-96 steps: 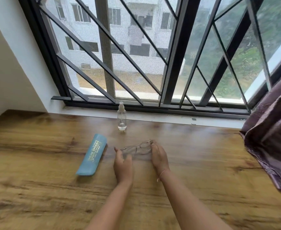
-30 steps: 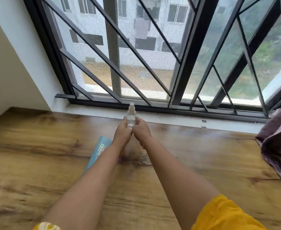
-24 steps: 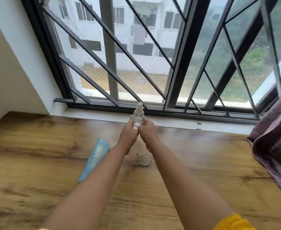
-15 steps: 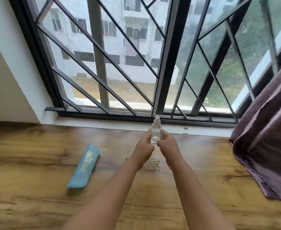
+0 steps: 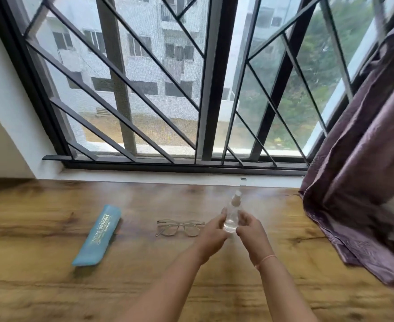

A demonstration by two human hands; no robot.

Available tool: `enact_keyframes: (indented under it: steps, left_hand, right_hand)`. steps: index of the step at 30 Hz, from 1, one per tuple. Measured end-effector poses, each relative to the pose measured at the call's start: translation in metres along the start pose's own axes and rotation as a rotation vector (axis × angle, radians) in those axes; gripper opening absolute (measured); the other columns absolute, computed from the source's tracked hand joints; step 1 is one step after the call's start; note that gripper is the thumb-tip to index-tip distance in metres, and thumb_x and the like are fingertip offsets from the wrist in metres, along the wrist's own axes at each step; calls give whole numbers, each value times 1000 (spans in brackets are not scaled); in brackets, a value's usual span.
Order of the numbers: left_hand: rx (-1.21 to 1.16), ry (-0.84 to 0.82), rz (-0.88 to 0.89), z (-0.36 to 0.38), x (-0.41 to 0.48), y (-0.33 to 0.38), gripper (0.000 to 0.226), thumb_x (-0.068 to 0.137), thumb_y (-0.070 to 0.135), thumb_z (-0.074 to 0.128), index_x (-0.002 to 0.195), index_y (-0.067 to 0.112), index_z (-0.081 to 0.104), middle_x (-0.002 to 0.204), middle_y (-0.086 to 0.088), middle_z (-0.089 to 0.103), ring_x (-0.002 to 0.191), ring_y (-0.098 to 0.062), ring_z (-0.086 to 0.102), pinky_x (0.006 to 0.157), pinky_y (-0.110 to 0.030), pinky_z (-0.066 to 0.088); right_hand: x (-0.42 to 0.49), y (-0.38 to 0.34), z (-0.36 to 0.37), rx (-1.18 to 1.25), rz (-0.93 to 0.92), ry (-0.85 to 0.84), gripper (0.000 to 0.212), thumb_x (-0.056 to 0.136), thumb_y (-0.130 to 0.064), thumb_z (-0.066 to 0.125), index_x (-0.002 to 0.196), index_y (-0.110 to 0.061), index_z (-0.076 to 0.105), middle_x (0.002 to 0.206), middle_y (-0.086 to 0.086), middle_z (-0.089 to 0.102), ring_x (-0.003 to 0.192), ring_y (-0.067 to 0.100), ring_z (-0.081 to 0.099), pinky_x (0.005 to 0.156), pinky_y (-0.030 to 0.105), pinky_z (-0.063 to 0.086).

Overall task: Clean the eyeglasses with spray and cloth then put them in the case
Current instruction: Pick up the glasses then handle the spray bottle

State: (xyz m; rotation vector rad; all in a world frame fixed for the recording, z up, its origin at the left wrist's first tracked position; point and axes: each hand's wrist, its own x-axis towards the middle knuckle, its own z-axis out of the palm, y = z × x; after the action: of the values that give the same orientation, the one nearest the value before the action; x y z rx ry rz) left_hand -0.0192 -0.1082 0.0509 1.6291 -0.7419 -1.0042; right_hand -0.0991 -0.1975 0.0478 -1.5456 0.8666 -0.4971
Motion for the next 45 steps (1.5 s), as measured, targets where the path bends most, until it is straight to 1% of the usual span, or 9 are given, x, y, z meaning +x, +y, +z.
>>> enact_keyframes:
  steps: [6, 10, 17, 26, 28, 33, 37, 41, 45]
  left_hand:
    - [45, -43, 0, 5, 1, -4, 85, 49, 31, 45, 134, 30, 44, 128, 5, 57, 116, -8, 52, 88, -22, 40]
    - [60, -20, -2, 7, -2, -2, 68, 69, 12, 45, 135, 26, 44, 124, -15, 56, 100, -22, 56, 67, -12, 36]
    - [33, 7, -31, 13, -1, -10, 84, 56, 26, 46, 139, 27, 39, 135, -17, 47, 126, -33, 40, 103, -45, 34]
    - [59, 2, 4, 8, -1, -17, 86, 64, 35, 51, 145, 18, 27, 151, 1, 29, 136, -14, 33, 112, -33, 30]
    - [57, 49, 25, -3, -8, -10, 76, 76, 10, 46, 147, 13, 20, 152, 5, 22, 139, -8, 24, 112, -21, 23]
    - [48, 476, 165, -56, -14, -17, 57, 77, -4, 45, 133, 8, 47, 125, -1, 59, 113, -6, 53, 92, -12, 39]
    - [27, 850, 25, -99, -18, -31, 39, 79, -6, 52, 114, 5, 64, 108, -9, 69, 102, -18, 63, 89, -24, 46]
    - [109, 870, -107, -120, -19, -50, 39, 78, -5, 52, 113, 5, 66, 109, -12, 69, 101, -22, 63, 82, -22, 43]
    - [120, 874, -200, -118, -18, -65, 32, 80, -1, 55, 109, 4, 68, 108, -16, 68, 105, -27, 61, 85, -26, 42]
  right_hand:
    - [1, 13, -3, -9, 15, -23, 55, 70, 18, 39, 102, -19, 64, 98, 1, 71, 94, 15, 65, 85, 32, 51]
    - [0, 16, -2, -3, 14, 6, 52, 70, 18, 39, 97, -17, 66, 94, 4, 71, 91, 20, 65, 81, 32, 49]
    - [-5, 23, 3, 16, 21, 39, 53, 72, 17, 40, 104, -17, 65, 96, -2, 72, 92, 13, 65, 85, 31, 49]
    - [-6, 27, 7, -41, 24, 142, 52, 77, 5, 49, 116, -29, 58, 120, 0, 63, 115, 19, 55, 97, 38, 44]
    - [-12, 16, 10, -193, -67, 377, 56, 81, -1, 47, 136, -13, 42, 140, 9, 45, 129, 26, 41, 106, 36, 35]
    - [-27, -14, 38, -372, -717, 733, 47, 79, -6, 39, 122, 7, 52, 122, 20, 53, 117, 27, 46, 105, 19, 31]
    - [-21, -3, 70, -434, -785, 532, 40, 74, 10, 46, 111, 6, 62, 109, 15, 63, 106, 24, 58, 106, 15, 31]
    - [-8, 30, 94, -530, -476, 236, 41, 73, 4, 48, 112, 4, 62, 112, 19, 65, 107, 32, 61, 100, 12, 26]
    - [0, 43, 100, -579, -281, 94, 42, 89, 1, 41, 130, 2, 46, 138, 16, 46, 132, 23, 40, 102, 7, 11]
